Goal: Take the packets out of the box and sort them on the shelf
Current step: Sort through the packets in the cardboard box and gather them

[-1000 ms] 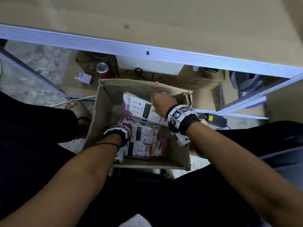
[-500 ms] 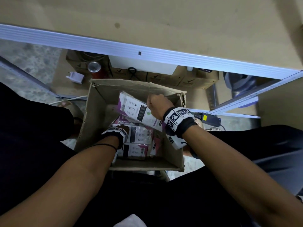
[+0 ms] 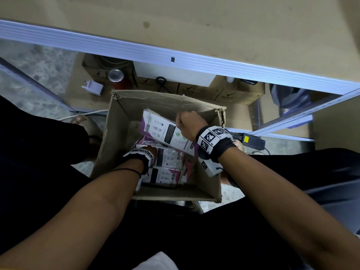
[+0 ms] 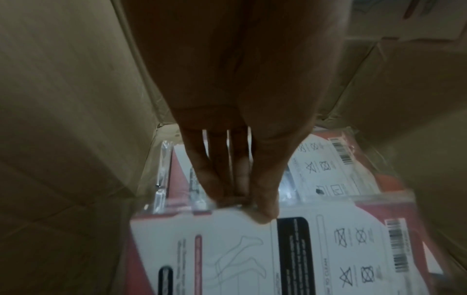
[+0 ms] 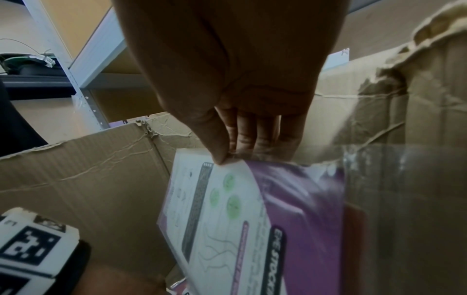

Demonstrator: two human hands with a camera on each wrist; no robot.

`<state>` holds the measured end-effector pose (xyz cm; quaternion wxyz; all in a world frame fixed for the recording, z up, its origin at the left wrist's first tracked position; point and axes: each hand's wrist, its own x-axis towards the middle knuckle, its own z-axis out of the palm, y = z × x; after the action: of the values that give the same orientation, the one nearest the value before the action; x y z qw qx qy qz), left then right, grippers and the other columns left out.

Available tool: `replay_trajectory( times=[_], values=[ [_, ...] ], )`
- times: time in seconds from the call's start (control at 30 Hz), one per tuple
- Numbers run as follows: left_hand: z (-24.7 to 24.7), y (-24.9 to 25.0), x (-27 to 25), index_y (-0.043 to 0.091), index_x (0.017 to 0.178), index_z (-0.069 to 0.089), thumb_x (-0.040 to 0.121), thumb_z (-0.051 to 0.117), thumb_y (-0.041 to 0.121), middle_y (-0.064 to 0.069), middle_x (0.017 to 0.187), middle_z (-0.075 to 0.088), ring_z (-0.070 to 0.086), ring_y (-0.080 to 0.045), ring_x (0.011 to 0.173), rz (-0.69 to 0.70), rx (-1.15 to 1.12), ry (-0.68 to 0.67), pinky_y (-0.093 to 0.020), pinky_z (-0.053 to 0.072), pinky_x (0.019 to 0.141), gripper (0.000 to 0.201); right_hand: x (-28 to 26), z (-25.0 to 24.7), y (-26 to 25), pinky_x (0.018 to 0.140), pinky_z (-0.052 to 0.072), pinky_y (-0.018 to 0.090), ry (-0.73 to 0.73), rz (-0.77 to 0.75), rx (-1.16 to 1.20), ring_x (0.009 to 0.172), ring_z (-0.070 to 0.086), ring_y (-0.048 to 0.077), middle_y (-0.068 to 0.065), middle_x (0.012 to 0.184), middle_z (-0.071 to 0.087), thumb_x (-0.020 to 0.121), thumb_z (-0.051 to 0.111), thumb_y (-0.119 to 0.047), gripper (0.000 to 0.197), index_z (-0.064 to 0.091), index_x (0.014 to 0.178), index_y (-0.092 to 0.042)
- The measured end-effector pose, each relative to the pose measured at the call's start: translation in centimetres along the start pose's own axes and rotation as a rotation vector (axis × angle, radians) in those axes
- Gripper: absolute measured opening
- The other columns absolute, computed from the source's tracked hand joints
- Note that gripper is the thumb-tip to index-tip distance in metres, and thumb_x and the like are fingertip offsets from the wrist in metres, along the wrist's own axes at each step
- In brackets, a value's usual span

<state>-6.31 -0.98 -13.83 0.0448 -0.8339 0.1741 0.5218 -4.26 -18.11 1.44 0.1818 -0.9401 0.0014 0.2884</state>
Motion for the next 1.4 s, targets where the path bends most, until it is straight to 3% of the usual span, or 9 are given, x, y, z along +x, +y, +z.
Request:
replay_trajectory(
  times=[0.13,0.37,0.57,0.73,0.87,1.07,1.23,1.3,1.4],
  values=[
    [0.0,0.4,0.2,0.010,0.139,0.055,0.082,0.076,0.012,-0.017,0.145,0.052,0.052,-0.036,0.131,-0.007,-0.030,-0.022,-0.048,0.047,0.107,0.061,-0.1,0.0,0.0,0.082,0.056,0.045,0.004,0.008,-0.014,0.088,0.062,0.032,0.012,0.099,0.064,0.088,0.053,-0.004,0.013,0.059,0.092,-0.015],
    [-0.5,0.6,-0.6,0.009,0.120,0.067,0.082,0.075,0.022,-0.011,0.123,0.067,0.065,-0.027,0.112,0.003,-0.061,0.132,-0.034,0.053,0.092,0.041,-0.2,0.0,-0.8,0.085,0.054,0.046,0.035,-0.022,-0.108,0.090,0.060,0.033,0.012,0.103,0.061,0.090,0.047,-0.003,0.017,0.057,0.099,-0.013],
    [-4.0,0.3,-3.4,0.007,0.127,0.062,0.074,0.084,0.027,-0.018,0.128,0.064,0.064,-0.036,0.113,0.091,-0.008,0.172,-0.047,0.055,0.094,0.061,-0.1,-0.7,-1.5,0.088,0.053,0.044,0.079,-0.057,-0.203,0.102,0.058,0.034,0.015,0.112,0.059,0.090,0.051,-0.003,0.020,0.057,0.108,-0.010],
    [-6.6,-0.3,-6.1,0.003,0.107,0.074,0.074,0.085,0.025,-0.017,0.111,0.073,0.071,-0.031,0.099,0.143,-0.004,0.228,-0.044,0.058,0.089,0.041,-0.4,-1.6,-1.8,0.083,0.052,0.041,0.139,-0.046,-0.234,0.100,0.060,0.034,0.014,0.113,0.061,0.091,0.056,-0.007,0.019,0.054,0.110,-0.010],
    [-8.1,-0.6,-8.6,0.002,0.107,0.074,0.075,0.085,0.028,-0.014,0.108,0.074,0.070,-0.030,0.101,0.126,-0.008,0.326,-0.039,0.057,0.089,0.043,-1.6,-2.7,-2.3,0.084,0.054,0.044,0.158,-0.009,-0.254,0.098,0.062,0.034,0.014,0.110,0.059,0.087,0.057,-0.004,0.016,0.056,0.101,-0.011],
    [-11.2,-0.5,-14.2,0.010,0.095,0.081,0.075,0.083,0.016,-0.008,0.100,0.077,0.071,-0.022,0.098,0.185,-0.029,0.452,-0.033,0.056,0.091,0.021,-4.0,-4.6,-3.4,0.081,0.054,0.042,0.242,0.006,-0.289,0.094,0.061,0.035,0.016,0.111,0.060,0.089,0.058,-0.004,0.017,0.056,0.104,-0.011],
    [-12.8,-0.5,-19.5,0.018,0.089,0.083,0.076,0.082,0.018,-0.002,0.095,0.078,0.068,-0.017,0.081,0.231,-0.021,0.585,-0.025,0.056,0.076,0.014,-6.9,-6.6,-5.1,0.074,0.049,0.036,0.343,-0.013,-0.334,0.092,0.061,0.035,0.016,0.110,0.059,0.089,0.057,-0.003,0.020,0.056,0.108,-0.008],
    [-13.1,-0.6,-21.2,0.016,0.090,0.082,0.078,0.080,0.016,-0.001,0.097,0.078,0.069,-0.016,0.084,0.247,-0.023,0.613,-0.021,0.053,0.078,0.012,-8.2,-7.7,-5.8,0.076,0.052,0.038,0.379,-0.031,-0.340,0.087,0.060,0.032,0.014,0.108,0.058,0.088,0.055,-0.001,0.020,0.057,0.106,-0.010],
    [-13.8,-0.4,-23.4,0.016,0.084,0.081,0.078,0.078,0.008,0.003,0.087,0.075,0.068,-0.013,0.083,0.244,-0.017,0.639,-0.014,0.047,0.067,0.010,-10.1,-9.2,-6.7,0.080,0.055,0.041,0.442,-0.048,-0.403,0.092,0.062,0.033,0.013,0.107,0.057,0.088,0.051,0.000,0.022,0.056,0.107,-0.010]
  ],
)
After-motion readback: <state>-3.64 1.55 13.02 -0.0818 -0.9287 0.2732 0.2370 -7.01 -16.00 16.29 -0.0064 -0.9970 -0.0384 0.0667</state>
